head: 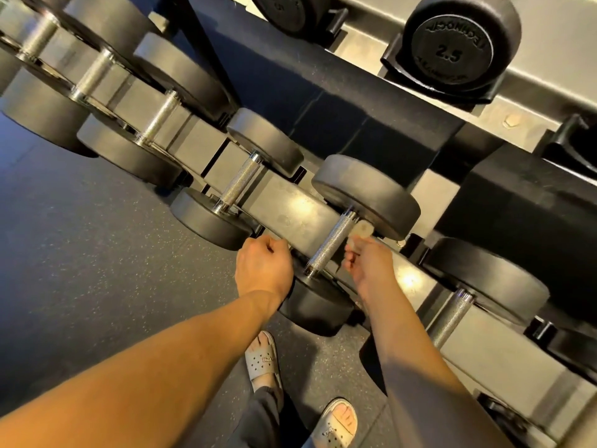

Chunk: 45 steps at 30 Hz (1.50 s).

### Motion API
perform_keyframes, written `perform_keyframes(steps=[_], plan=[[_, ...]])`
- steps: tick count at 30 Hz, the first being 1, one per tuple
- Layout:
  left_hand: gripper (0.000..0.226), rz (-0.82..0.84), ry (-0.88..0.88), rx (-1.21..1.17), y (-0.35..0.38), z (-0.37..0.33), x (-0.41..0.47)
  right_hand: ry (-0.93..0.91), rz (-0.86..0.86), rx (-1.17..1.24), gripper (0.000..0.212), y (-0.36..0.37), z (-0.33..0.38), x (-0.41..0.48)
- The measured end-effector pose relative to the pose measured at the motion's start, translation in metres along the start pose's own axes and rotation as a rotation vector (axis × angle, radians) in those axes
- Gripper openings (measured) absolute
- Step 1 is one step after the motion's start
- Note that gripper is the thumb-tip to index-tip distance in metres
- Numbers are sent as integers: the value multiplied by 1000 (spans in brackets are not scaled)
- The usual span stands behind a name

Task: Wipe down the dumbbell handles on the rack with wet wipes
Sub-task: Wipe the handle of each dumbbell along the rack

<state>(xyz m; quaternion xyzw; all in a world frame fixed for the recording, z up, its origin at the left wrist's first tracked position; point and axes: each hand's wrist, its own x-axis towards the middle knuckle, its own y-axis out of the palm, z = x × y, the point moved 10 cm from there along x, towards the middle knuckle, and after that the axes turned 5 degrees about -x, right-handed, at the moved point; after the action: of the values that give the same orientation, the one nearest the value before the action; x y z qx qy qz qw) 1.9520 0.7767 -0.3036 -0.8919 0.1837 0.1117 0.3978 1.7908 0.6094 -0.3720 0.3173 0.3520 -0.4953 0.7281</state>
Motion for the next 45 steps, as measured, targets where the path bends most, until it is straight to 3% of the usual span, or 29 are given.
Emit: perform_keyframes(steps=[3, 7, 9, 11, 14, 17, 22, 24, 26, 29, 31, 33, 36, 38, 41, 43, 45], plan=[[36, -1, -6, 4, 0, 0, 1, -115, -84, 15, 22, 6, 19, 3], [36, -1, 8, 11, 1, 2, 2, -430, -156, -661, 31, 12, 34, -24], [36, -1, 12, 10, 1, 3, 3, -482, -114, -895, 40, 10, 36, -31], [36, -6, 12, 6, 1, 2, 2, -505, -138, -820, 40, 4, 47, -35], [37, -7, 15, -8, 0, 2, 2, -557, -289, -499, 32, 0, 63, -44], [34, -2, 13, -24, 1, 3, 3, -781, -350, -740, 17, 22, 60, -65], [31, 22, -11, -36, 4, 8, 3, -1210, -366, -1227, 20, 46, 76, -89], [33, 31, -22, -57, 5, 10, 2, -1217, -332, -1542, 18, 67, 87, -86], [34, 28, -23, -60, 6, 9, 2, -1063, -290, -1844, 18, 83, 87, -76], [32, 15, -9, -35, 5, 8, 1, -1004, -155, -1975, 20, 94, 75, -75], [32, 10, -5, -40, 4, 8, 1, -1061, 19, -1949, 8, 95, 51, -78], [32, 2, 4, -38, 4, 6, 1, -1072, 280, -1825, 19, 90, 24, -76], [32, 1, 8, -36, 3, 5, 1, -837, 610, -1543, 20, 76, 5, -65], [35, 8, 2, -55, 4, 5, 0, -708, 511, -1279, 19, 55, 20, -52], [37, 12, -11, -63, 3, 5, 0, -630, 44, -767, 15, 4, 57, -37], [35, 16, -15, -60, 3, 6, 0, -379, -17, -523, 12, -3, 36, -31], [33, 15, -16, -49, 3, 5, 0, -229, 23, -620, 16, 7, 4, -32]])
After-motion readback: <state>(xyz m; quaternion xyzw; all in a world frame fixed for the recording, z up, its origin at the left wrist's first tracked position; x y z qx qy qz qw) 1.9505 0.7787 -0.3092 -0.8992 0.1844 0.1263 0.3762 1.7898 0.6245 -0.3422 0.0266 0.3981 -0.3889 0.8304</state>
